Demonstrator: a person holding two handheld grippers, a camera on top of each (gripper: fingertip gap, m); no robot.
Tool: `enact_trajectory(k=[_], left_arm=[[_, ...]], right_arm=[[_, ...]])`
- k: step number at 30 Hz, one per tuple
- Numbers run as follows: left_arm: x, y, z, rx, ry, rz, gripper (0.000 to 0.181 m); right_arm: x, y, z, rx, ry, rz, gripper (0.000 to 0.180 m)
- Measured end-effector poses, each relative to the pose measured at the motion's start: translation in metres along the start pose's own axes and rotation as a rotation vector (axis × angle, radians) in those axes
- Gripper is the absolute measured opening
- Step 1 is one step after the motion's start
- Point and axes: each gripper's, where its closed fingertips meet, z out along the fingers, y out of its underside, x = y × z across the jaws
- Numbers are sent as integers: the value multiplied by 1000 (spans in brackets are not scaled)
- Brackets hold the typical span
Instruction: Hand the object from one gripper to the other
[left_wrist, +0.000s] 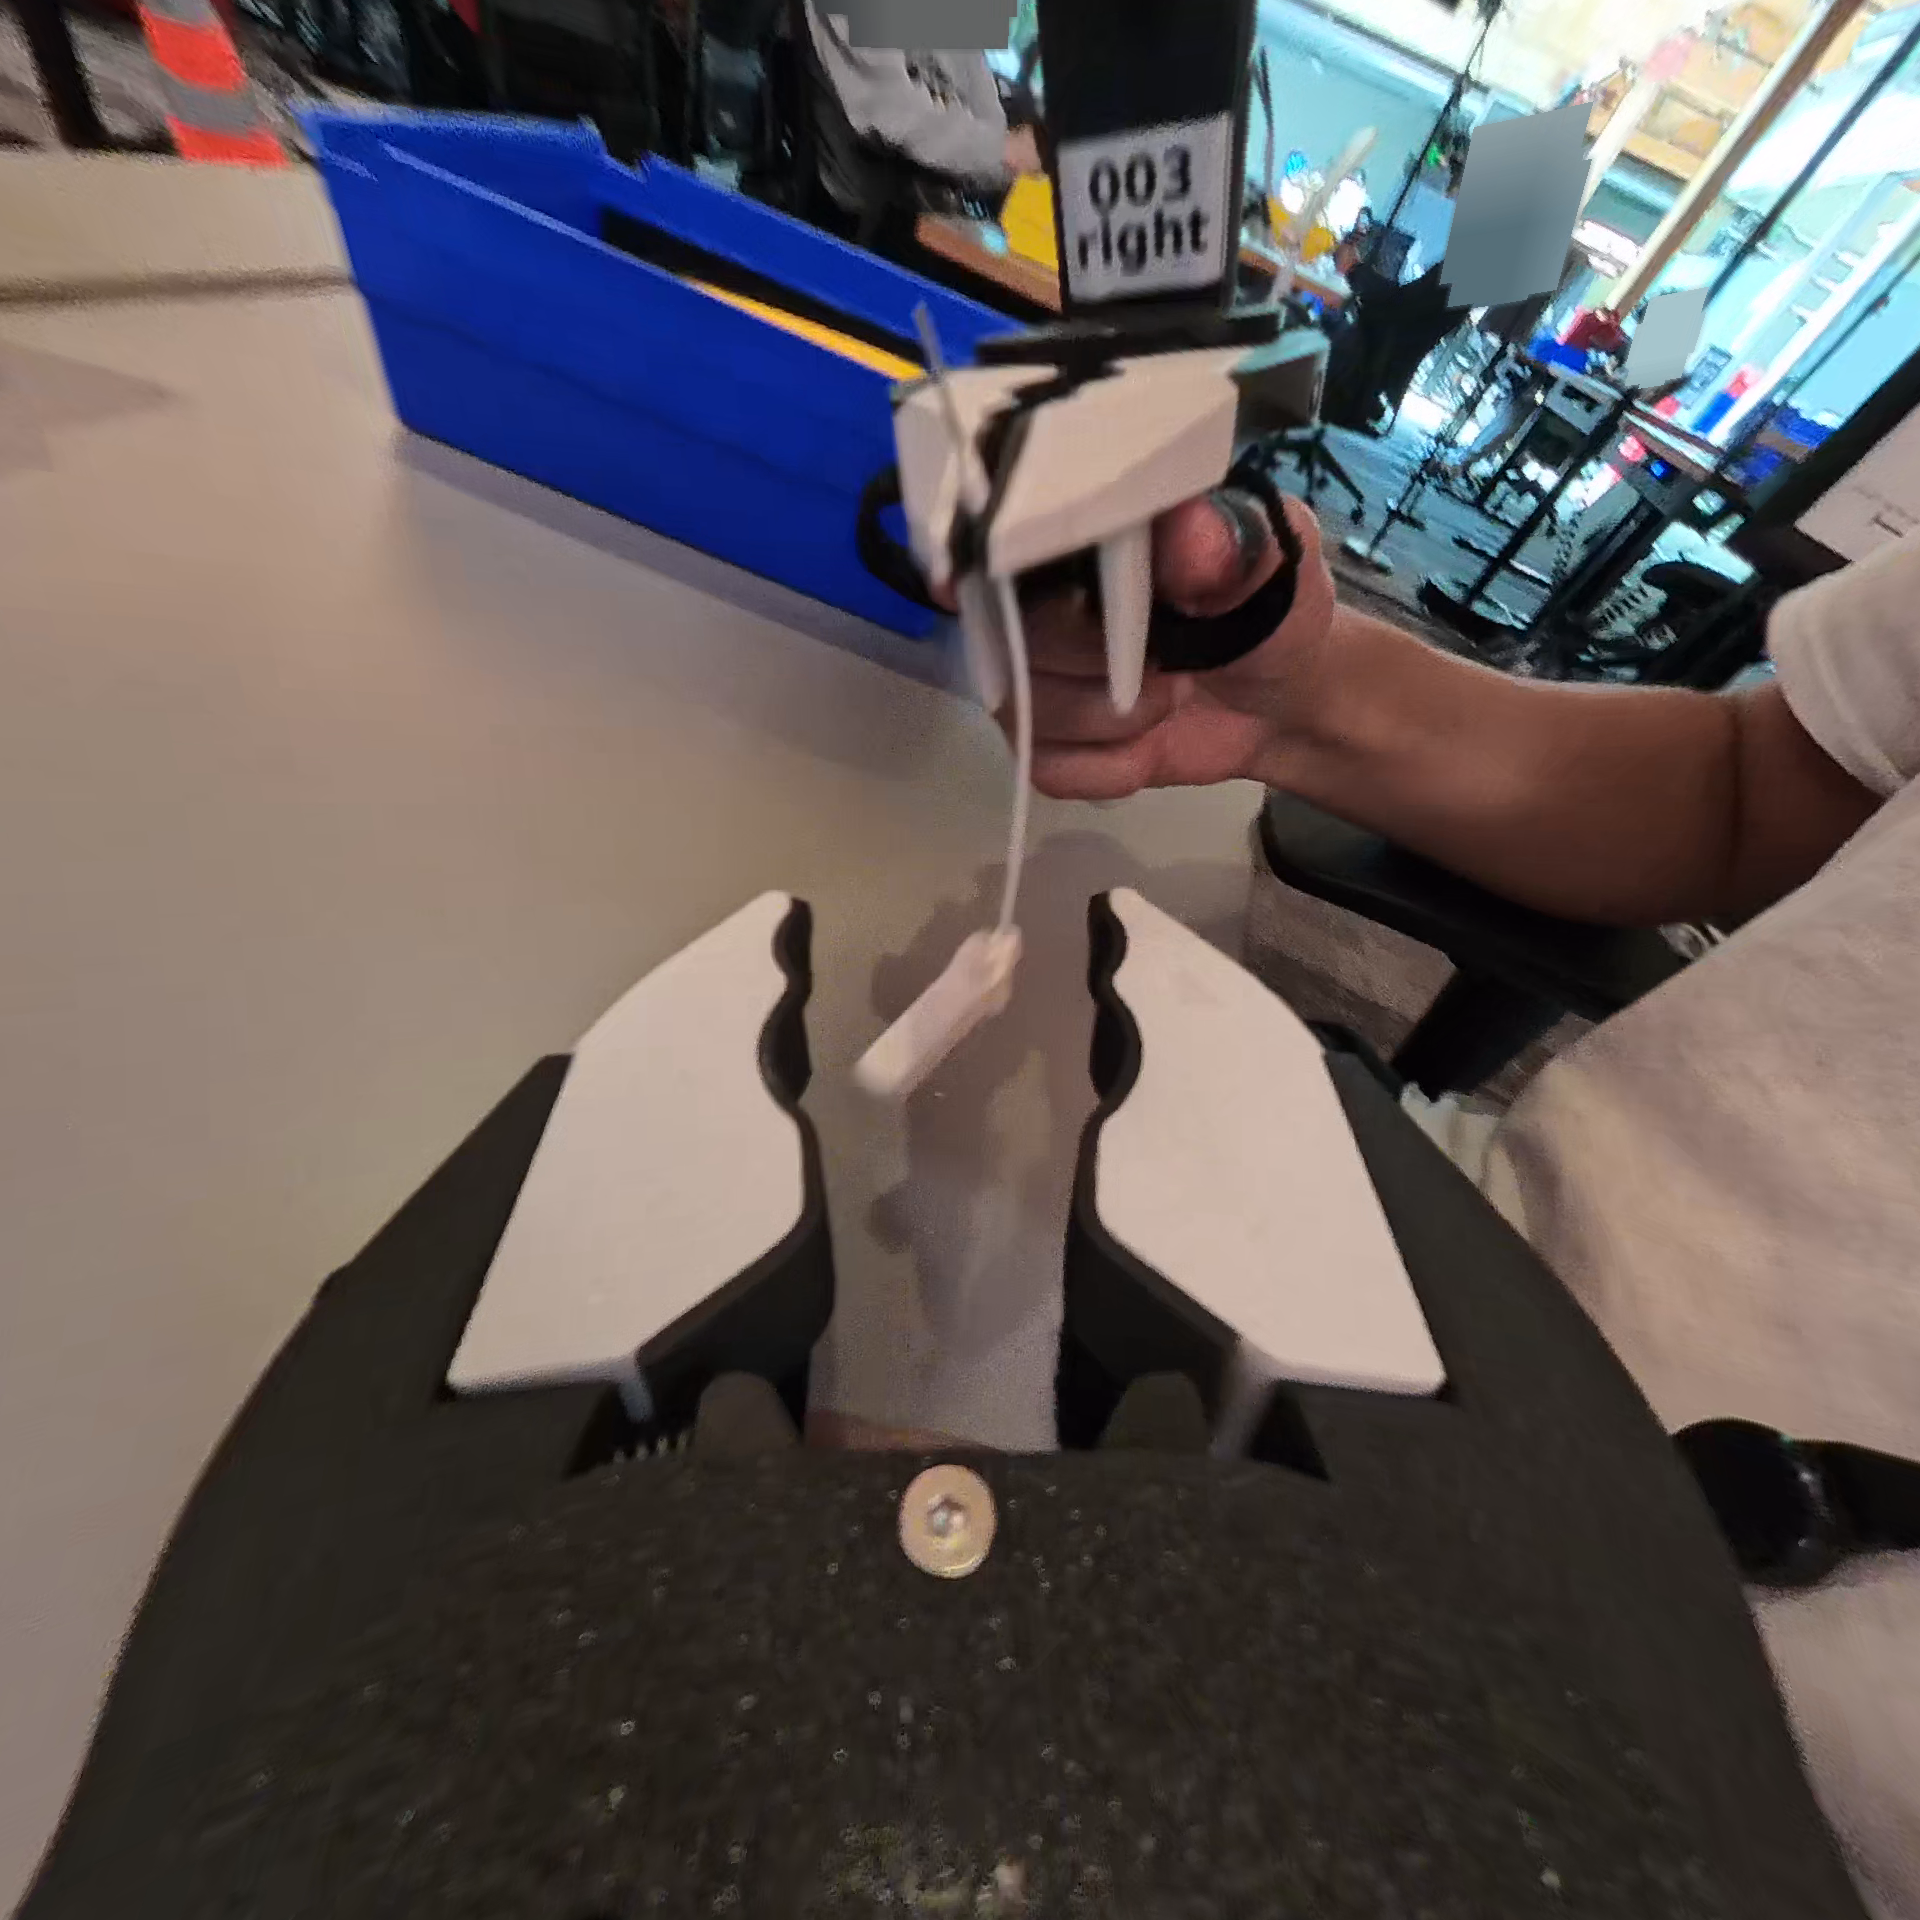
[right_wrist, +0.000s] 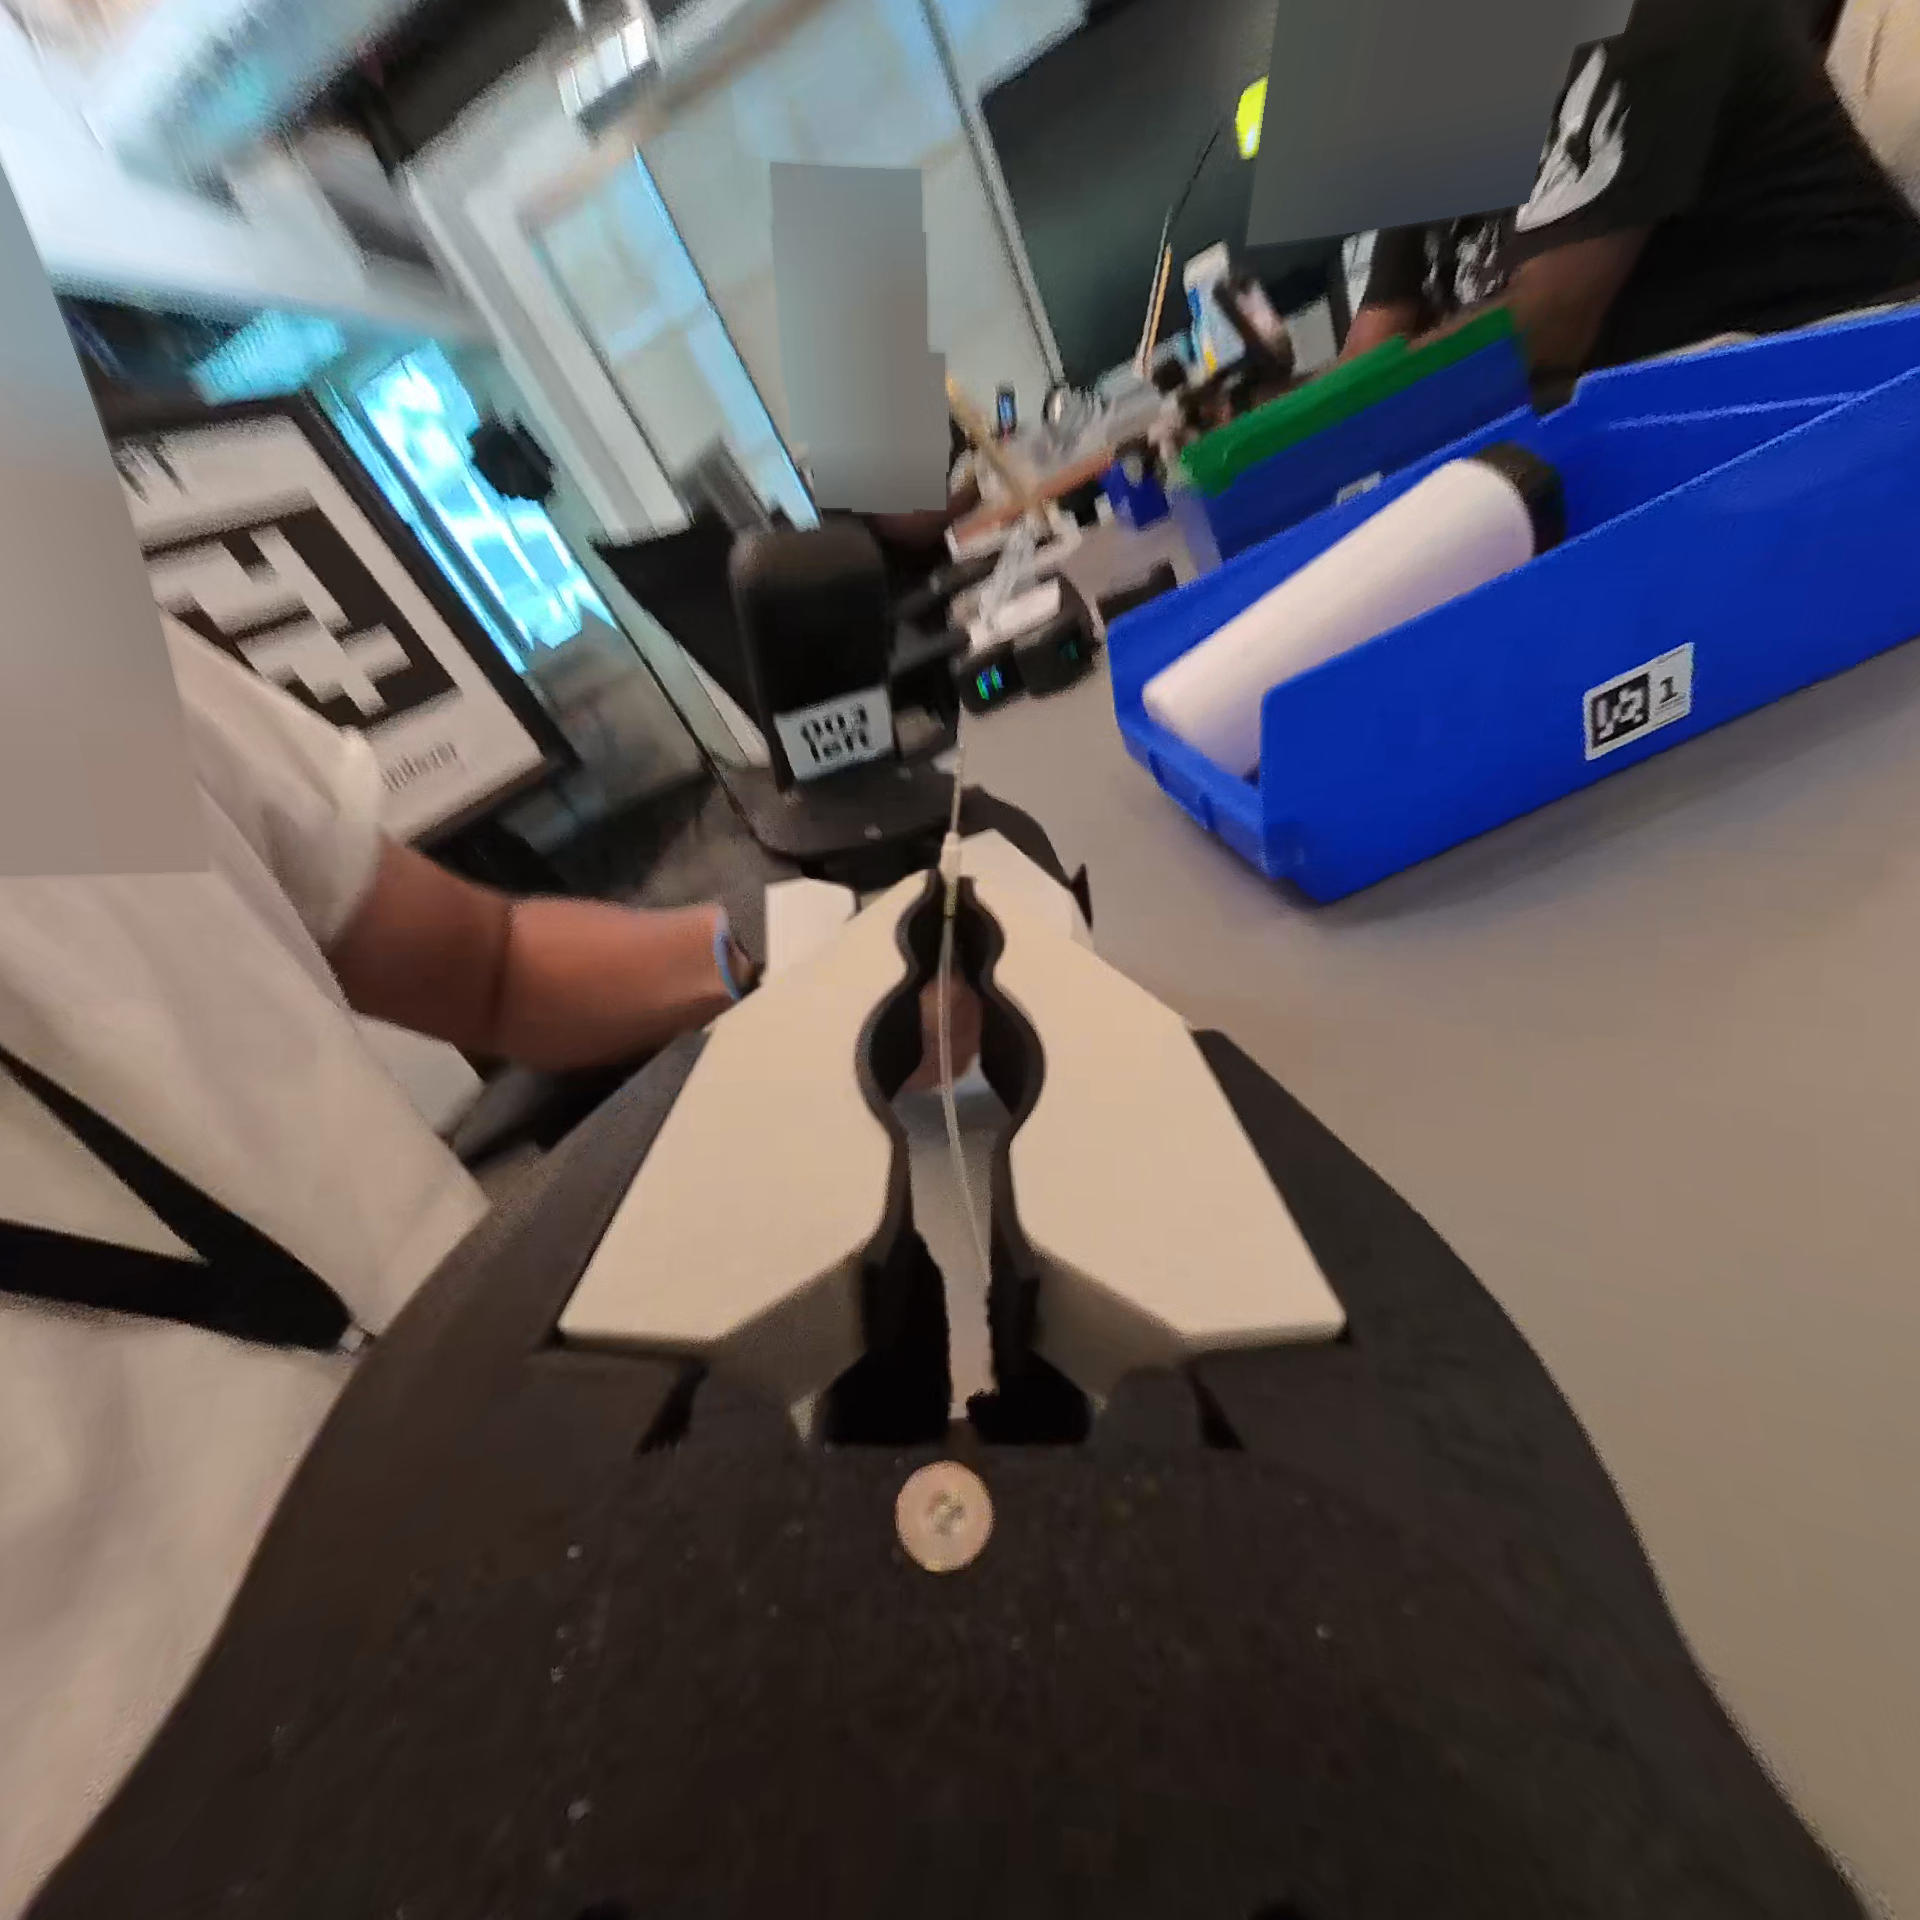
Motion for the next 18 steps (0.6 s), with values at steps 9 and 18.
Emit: enact_trajectory(k=[9,18], left_arm=[[27,10,7,1,232,-17,84],[66,8,28,-7,393,-107,78]], right_arm=[[-47,-49,-18,270,-472,376,2],[-53,-41,3,254,-452,354,2]])
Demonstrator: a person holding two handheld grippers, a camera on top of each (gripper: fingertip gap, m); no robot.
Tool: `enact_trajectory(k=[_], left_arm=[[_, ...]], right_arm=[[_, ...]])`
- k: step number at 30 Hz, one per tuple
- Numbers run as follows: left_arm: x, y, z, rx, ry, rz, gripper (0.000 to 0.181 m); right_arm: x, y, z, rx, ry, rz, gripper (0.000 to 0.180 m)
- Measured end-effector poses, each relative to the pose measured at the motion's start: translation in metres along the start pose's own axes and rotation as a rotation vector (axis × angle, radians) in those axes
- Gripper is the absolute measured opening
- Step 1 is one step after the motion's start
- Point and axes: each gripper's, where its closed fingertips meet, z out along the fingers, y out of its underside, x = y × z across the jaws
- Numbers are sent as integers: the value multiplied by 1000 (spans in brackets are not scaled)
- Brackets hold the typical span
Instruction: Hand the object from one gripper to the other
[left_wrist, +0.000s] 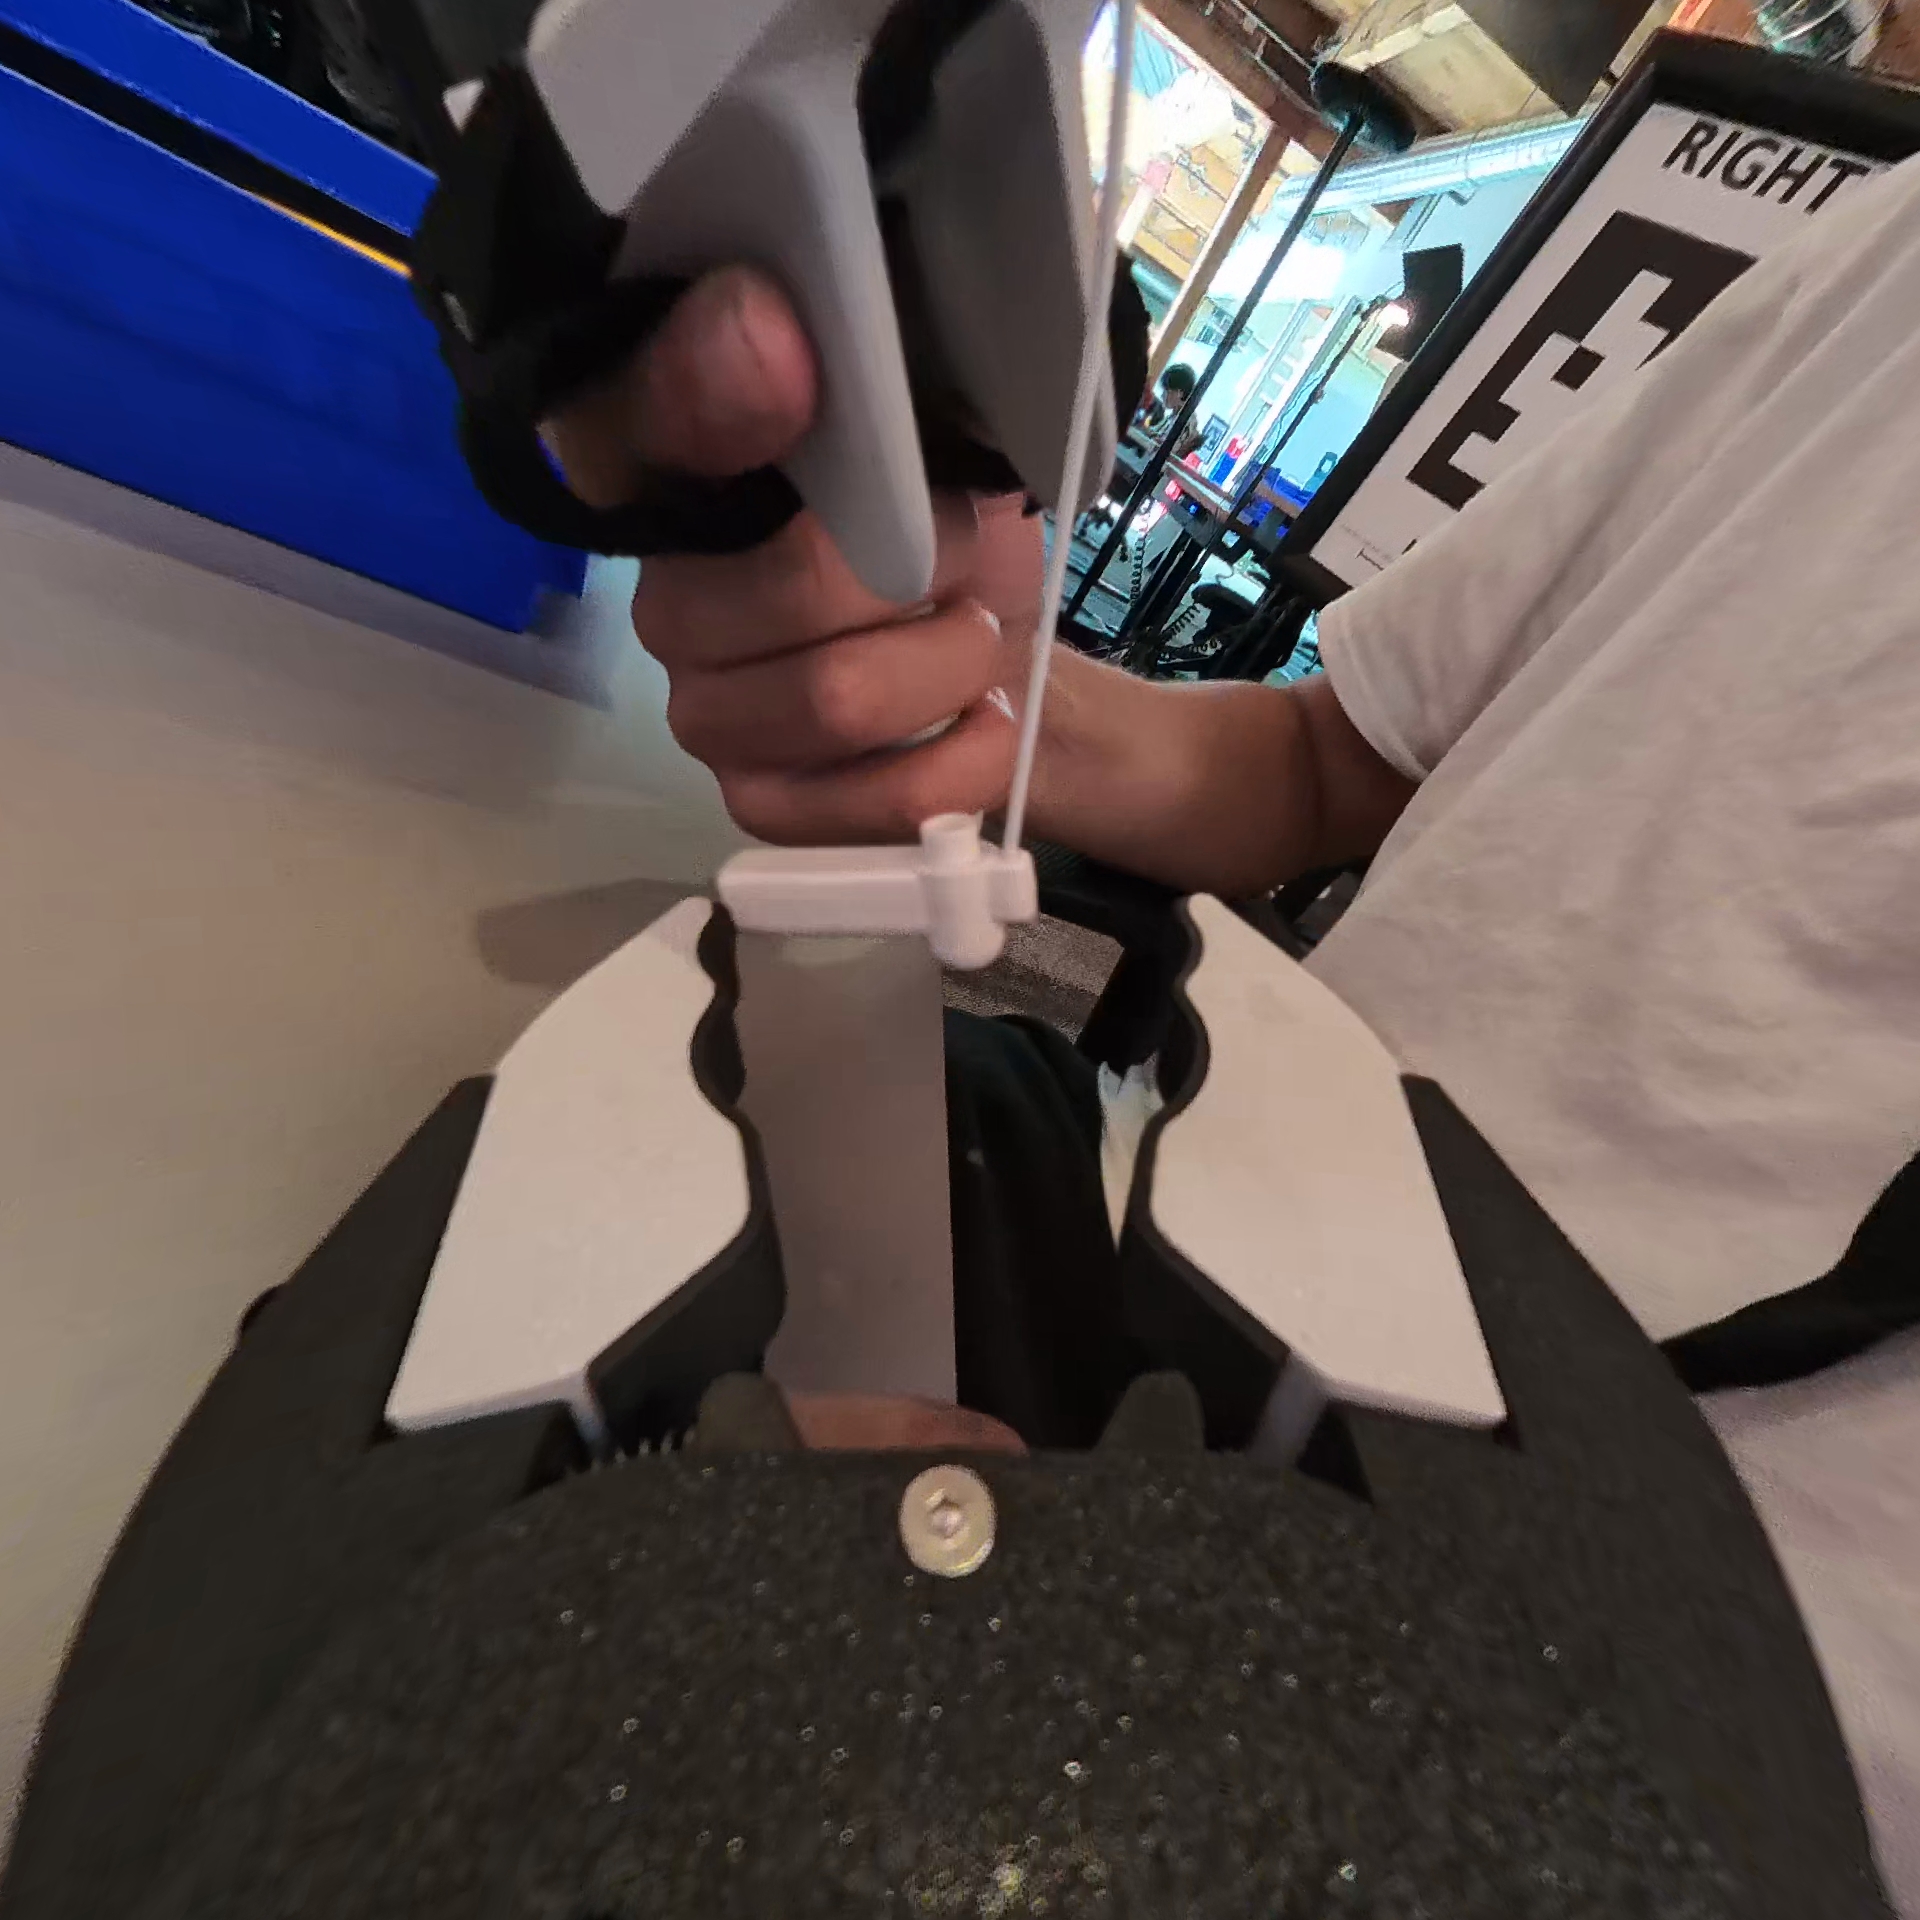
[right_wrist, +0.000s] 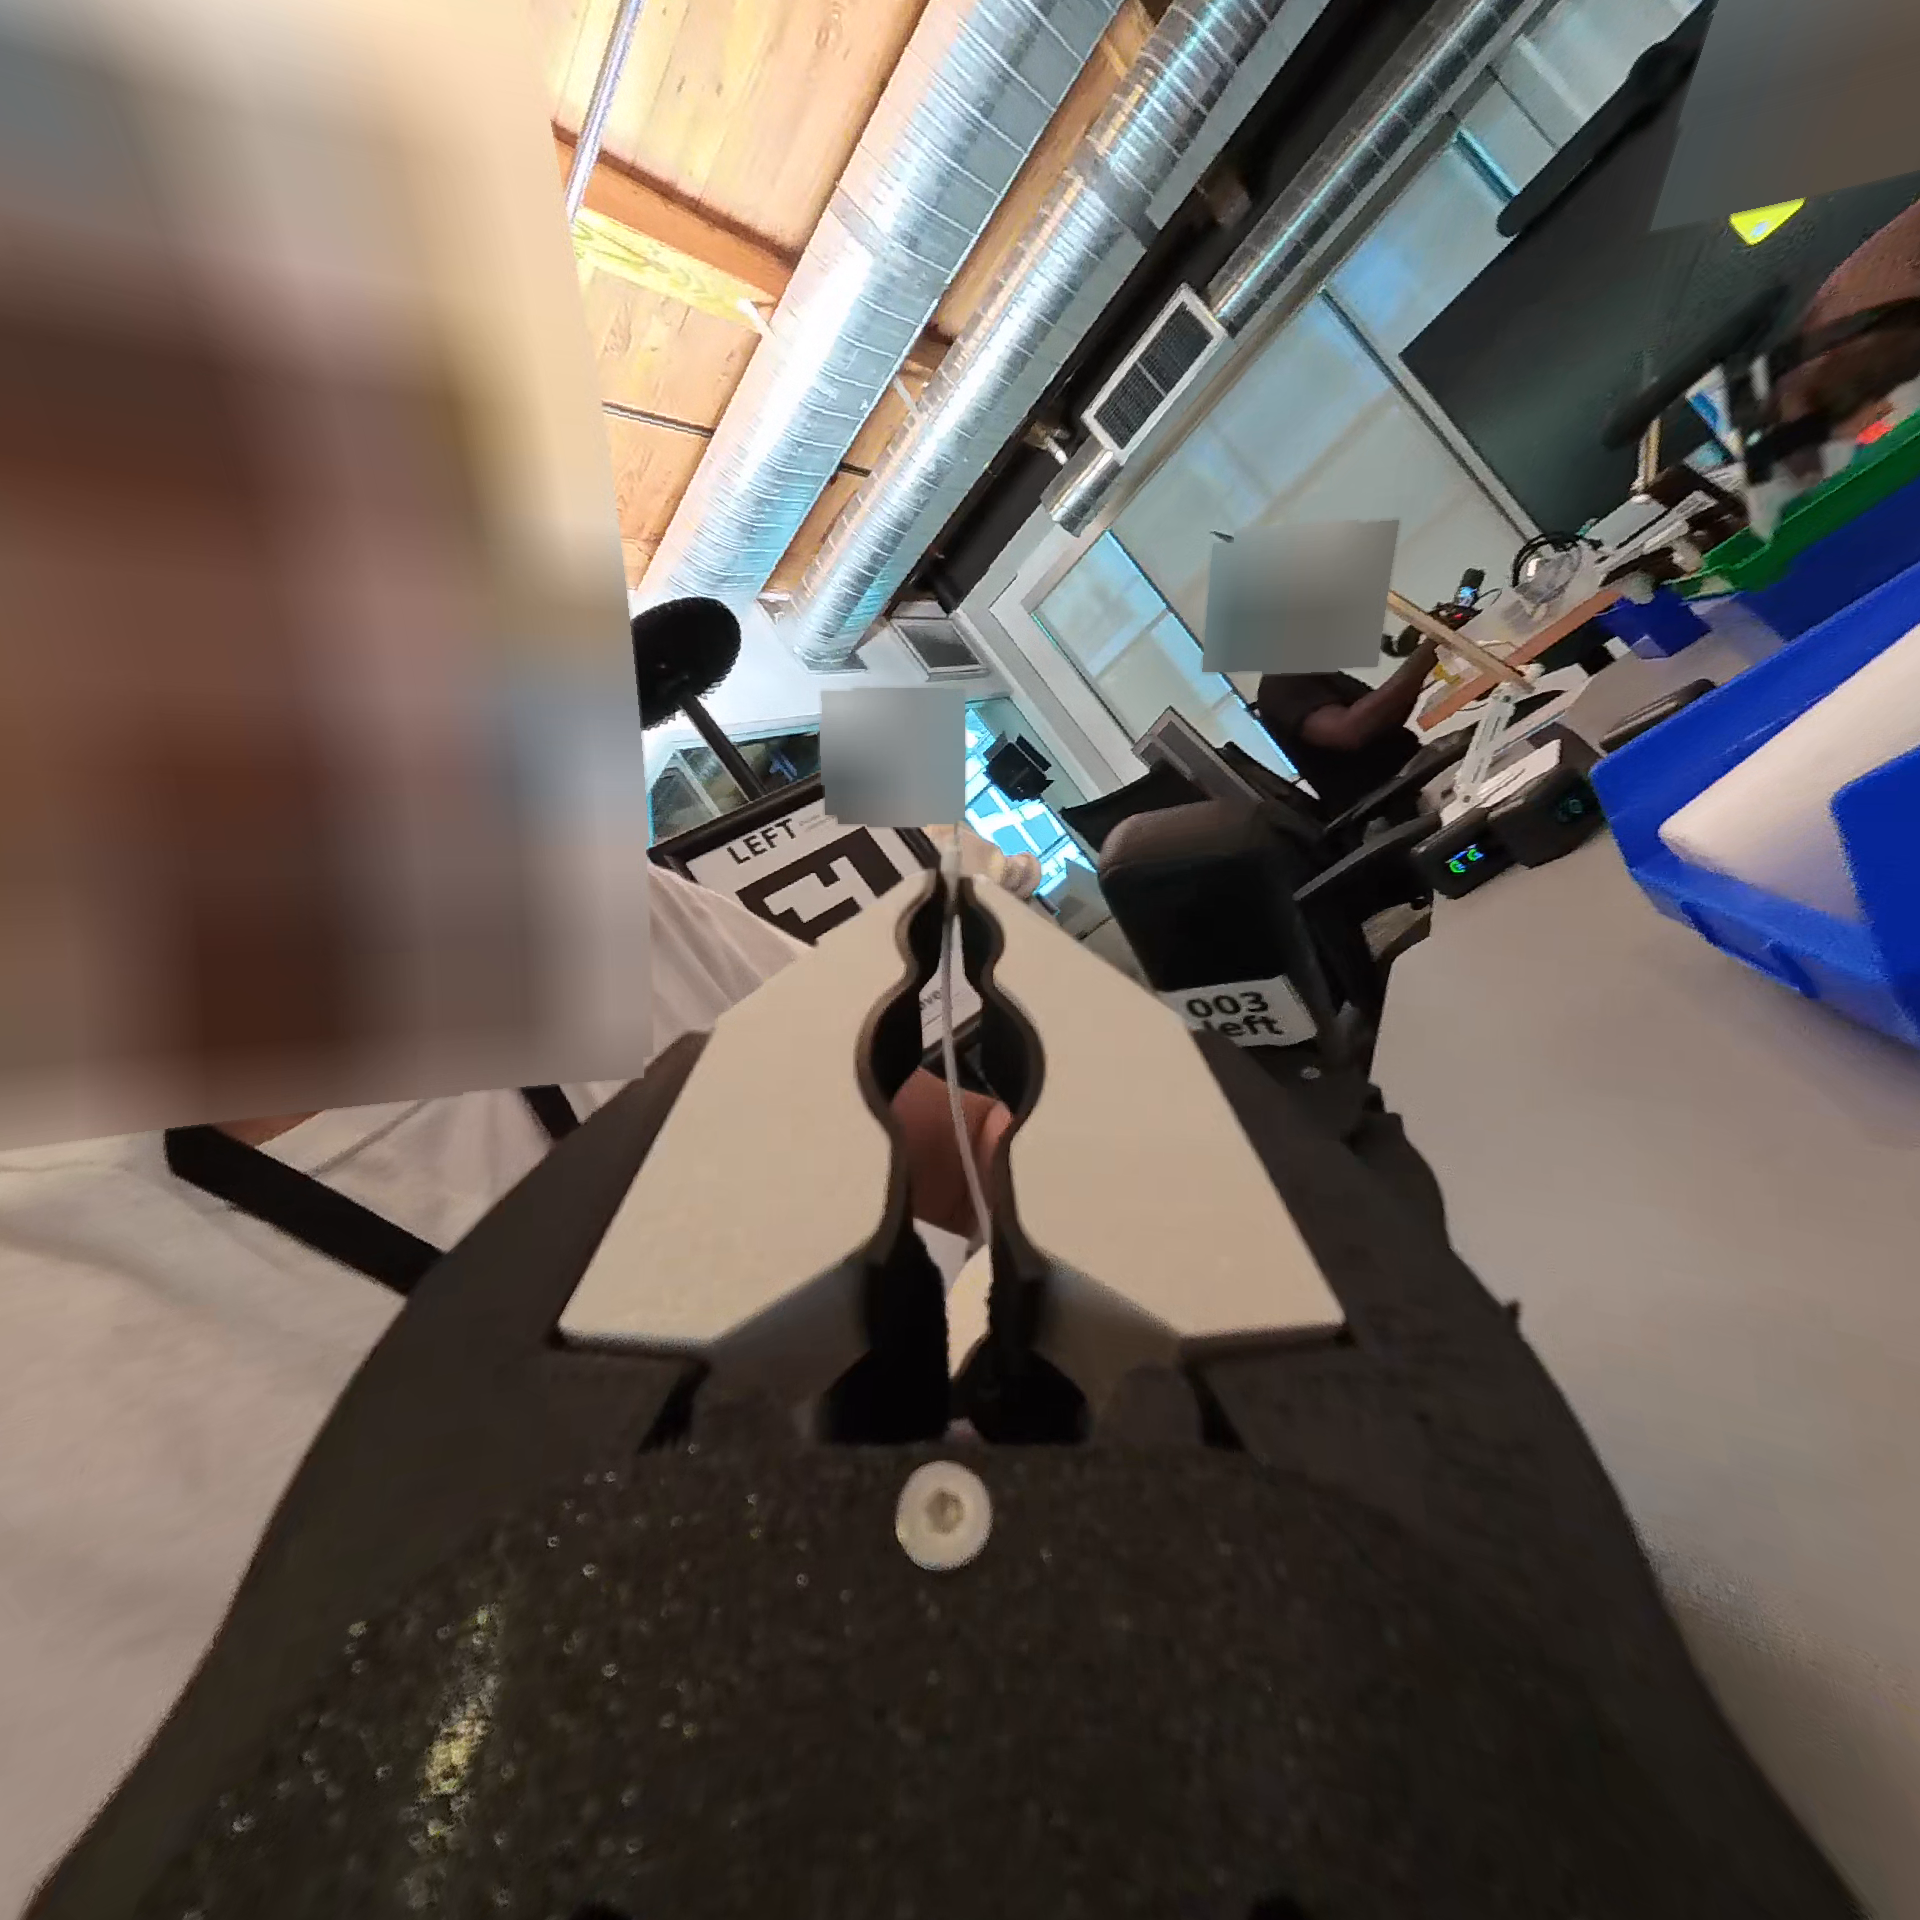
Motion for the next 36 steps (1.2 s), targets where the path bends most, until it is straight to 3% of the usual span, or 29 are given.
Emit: enact_trajectory(k=[3,11,16,21,25,28,32,34,36], left_arm=[[-7,2,4,-12,-29,-16,54],[-14,2,-1,-39,-116,58,53],[-33,-16,-31,26,-276,146,53],[-37,-39,-67,218,-167,-99,52],[-31,-49,-70,325,-16,-287,52],[-27,-44,-61,299,39,-341,52],[-19,-37,-49,247,94,-368,52],[-18,-32,-44,215,95,-375,52],[-18,-29,-43,195,92,-380,52]], right_arm=[[3,2,-1,-9,31,-16,2],[17,0,-11,-17,157,-81,2],[45,-4,-38,-51,365,-156,48],[77,5,-62,-236,633,-480,68],[80,29,-47,-489,750,-937,67],[64,37,-30,-496,761,-1220,44],[70,61,-25,-620,719,-1226,41],[71,60,-27,-624,733,-1276,16],[72,61,-29,-642,727,-1283,14]])
